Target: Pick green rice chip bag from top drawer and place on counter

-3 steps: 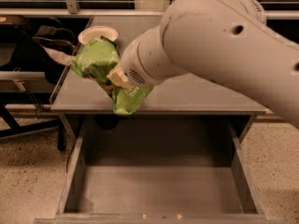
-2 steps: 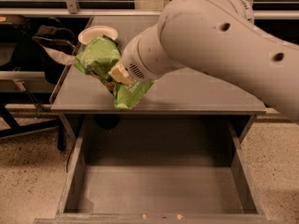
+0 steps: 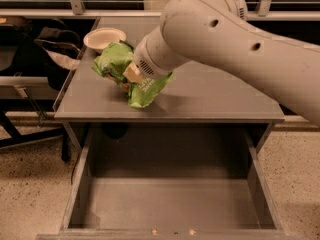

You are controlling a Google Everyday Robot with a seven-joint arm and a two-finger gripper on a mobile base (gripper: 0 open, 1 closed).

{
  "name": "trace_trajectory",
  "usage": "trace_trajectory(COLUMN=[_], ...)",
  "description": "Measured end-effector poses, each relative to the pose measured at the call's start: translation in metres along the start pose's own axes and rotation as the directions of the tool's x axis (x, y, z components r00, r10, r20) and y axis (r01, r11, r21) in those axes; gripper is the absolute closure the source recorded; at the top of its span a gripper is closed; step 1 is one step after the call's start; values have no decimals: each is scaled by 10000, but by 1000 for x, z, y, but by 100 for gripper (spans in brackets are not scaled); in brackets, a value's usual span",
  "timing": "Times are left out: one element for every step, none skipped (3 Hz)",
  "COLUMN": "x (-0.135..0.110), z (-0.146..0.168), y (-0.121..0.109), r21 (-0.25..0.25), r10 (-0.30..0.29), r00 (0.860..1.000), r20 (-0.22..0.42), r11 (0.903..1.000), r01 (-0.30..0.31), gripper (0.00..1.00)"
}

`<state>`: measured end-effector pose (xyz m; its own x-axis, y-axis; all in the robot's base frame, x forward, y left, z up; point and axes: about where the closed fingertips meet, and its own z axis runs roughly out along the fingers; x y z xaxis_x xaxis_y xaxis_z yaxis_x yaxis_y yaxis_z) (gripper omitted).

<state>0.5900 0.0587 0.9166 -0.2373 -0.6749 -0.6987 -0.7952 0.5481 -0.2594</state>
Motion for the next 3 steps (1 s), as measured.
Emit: trace_trajectory(x=[-1, -1, -1], z=[2, 2, 2], y=[-1, -1, -1], r21=[14, 14, 14], r10=[-28, -28, -28], r00=[10000, 10000, 10000], r20=[-37, -37, -37], r11=[10000, 10000, 10000], r01=[28, 28, 29], gripper=[83, 52, 29])
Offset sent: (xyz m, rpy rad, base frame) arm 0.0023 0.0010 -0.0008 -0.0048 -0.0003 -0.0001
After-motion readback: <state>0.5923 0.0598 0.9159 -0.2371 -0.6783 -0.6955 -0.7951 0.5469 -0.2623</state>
